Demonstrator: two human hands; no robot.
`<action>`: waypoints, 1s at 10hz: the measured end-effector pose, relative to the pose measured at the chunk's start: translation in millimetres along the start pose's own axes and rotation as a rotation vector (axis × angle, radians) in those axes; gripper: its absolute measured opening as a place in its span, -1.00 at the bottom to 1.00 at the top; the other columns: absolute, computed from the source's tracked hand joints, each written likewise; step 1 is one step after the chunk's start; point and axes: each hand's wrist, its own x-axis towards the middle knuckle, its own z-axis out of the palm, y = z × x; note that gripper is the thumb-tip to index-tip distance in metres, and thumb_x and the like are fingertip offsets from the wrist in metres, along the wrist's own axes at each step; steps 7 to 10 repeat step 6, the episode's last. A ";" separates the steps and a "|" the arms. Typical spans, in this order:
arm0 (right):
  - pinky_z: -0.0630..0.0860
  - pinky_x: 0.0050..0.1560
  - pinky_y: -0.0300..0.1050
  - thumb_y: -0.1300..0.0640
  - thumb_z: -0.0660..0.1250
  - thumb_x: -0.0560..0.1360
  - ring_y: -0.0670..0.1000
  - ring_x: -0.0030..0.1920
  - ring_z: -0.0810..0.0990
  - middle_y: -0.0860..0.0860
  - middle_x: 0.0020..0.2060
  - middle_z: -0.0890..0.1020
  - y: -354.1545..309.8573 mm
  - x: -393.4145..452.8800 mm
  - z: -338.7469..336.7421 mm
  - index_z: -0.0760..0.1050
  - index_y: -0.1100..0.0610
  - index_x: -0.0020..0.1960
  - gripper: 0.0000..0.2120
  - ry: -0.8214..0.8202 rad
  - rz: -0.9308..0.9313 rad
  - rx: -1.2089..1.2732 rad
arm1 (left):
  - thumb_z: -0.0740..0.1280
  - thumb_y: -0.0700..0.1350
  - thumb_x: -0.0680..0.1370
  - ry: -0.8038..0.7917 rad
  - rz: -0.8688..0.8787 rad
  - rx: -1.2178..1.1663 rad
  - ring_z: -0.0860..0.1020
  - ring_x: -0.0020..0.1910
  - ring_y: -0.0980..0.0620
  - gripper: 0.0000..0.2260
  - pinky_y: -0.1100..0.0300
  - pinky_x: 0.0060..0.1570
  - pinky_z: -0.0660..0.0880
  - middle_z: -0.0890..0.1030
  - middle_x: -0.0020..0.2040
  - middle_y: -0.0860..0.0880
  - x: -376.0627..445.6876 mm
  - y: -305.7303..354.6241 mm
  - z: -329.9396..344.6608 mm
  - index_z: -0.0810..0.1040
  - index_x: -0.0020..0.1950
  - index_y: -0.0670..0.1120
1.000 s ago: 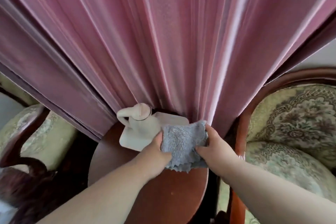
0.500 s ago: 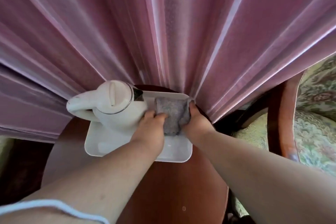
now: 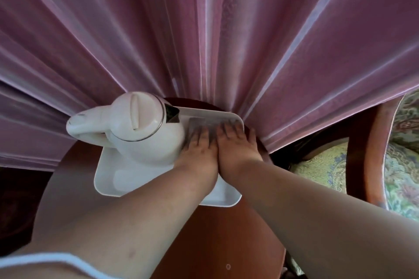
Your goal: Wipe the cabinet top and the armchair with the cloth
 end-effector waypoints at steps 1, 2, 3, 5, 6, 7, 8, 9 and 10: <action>-0.27 0.46 0.28 -0.03 0.05 0.58 0.04 0.56 -0.13 0.03 0.59 -0.02 3.4 4.4 6.3 -0.15 0.07 0.58 -0.34 -0.149 0.020 -0.021 | 0.16 -0.22 0.54 -0.120 0.016 -0.061 -0.20 0.57 -0.11 -0.27 0.07 0.48 -0.16 -0.23 0.60 -0.12 4.8 -13.5 8.5 -0.20 0.58 0.02; -0.27 0.47 0.24 -0.01 0.06 0.58 0.03 0.56 -0.15 0.00 0.59 -0.03 3.8 -2.1 -1.5 -0.13 0.07 0.58 -0.35 -0.093 0.005 0.020 | 0.19 -0.21 0.53 -0.047 0.046 -0.193 -0.12 0.58 -0.10 -0.28 0.12 0.48 -0.12 -0.13 0.62 -0.12 0.7 -15.3 6.0 -0.09 0.59 0.05; -0.22 0.49 0.20 -0.01 0.04 0.60 0.01 0.56 -0.13 -0.02 0.59 0.00 9.3 -32.1 -18.6 -0.08 0.05 0.58 -0.39 0.071 -0.005 0.122 | 0.29 -0.16 0.51 0.098 0.113 -0.259 0.06 0.56 -0.10 -0.33 0.16 0.46 0.03 0.05 0.60 -0.15 -24.6 -11.7 -9.0 0.07 0.57 0.01; 0.00 0.49 0.16 -0.10 0.15 0.56 0.02 0.53 0.08 -0.06 0.51 0.28 29.5 -128.1 -94.5 0.20 -0.06 0.51 -0.47 0.280 0.024 0.320 | 0.28 0.18 0.50 0.126 0.258 -0.333 0.19 0.50 0.12 -0.40 0.22 0.42 0.16 0.20 0.55 0.14 -112.2 -5.4 -96.9 0.17 0.51 0.20; 0.28 0.35 -0.01 -0.08 0.25 0.55 0.11 0.42 0.31 0.04 0.39 0.44 33.3 -183.1 -167.0 0.37 0.04 0.39 -0.55 0.420 0.018 0.511 | 0.30 0.23 0.47 0.266 0.329 -0.432 0.26 0.42 0.24 -0.42 0.32 0.35 0.16 0.31 0.42 0.27 -158.6 7.9 -177.4 0.25 0.47 0.23; 0.28 0.35 -0.01 -0.08 0.25 0.55 0.11 0.42 0.31 0.04 0.39 0.44 33.3 -183.1 -167.0 0.37 0.04 0.39 -0.55 0.420 0.018 0.511 | 0.30 0.23 0.47 0.266 0.329 -0.432 0.26 0.42 0.24 -0.42 0.32 0.35 0.16 0.31 0.42 0.27 -158.6 7.9 -177.4 0.25 0.47 0.23; 0.28 0.35 -0.01 -0.08 0.25 0.55 0.11 0.42 0.31 0.04 0.39 0.44 33.3 -183.1 -167.0 0.37 0.04 0.39 -0.55 0.420 0.018 0.511 | 0.30 0.23 0.47 0.266 0.329 -0.432 0.26 0.42 0.24 -0.42 0.32 0.35 0.16 0.31 0.42 0.27 -158.6 7.9 -177.4 0.25 0.47 0.23; 0.28 0.35 -0.01 -0.08 0.25 0.55 0.11 0.42 0.31 0.04 0.39 0.44 33.3 -183.1 -167.0 0.37 0.04 0.39 -0.55 0.420 0.018 0.511 | 0.30 0.23 0.47 0.266 0.329 -0.432 0.26 0.42 0.24 -0.42 0.32 0.35 0.16 0.31 0.42 0.27 -158.6 7.9 -177.4 0.25 0.47 0.23; 0.28 0.35 -0.01 -0.08 0.25 0.55 0.11 0.42 0.31 0.04 0.39 0.44 33.3 -183.1 -167.0 0.37 0.04 0.39 -0.55 0.420 0.018 0.511 | 0.30 0.23 0.47 0.266 0.329 -0.432 0.26 0.42 0.24 -0.42 0.32 0.35 0.16 0.31 0.42 0.27 -158.6 7.9 -177.4 0.25 0.47 0.23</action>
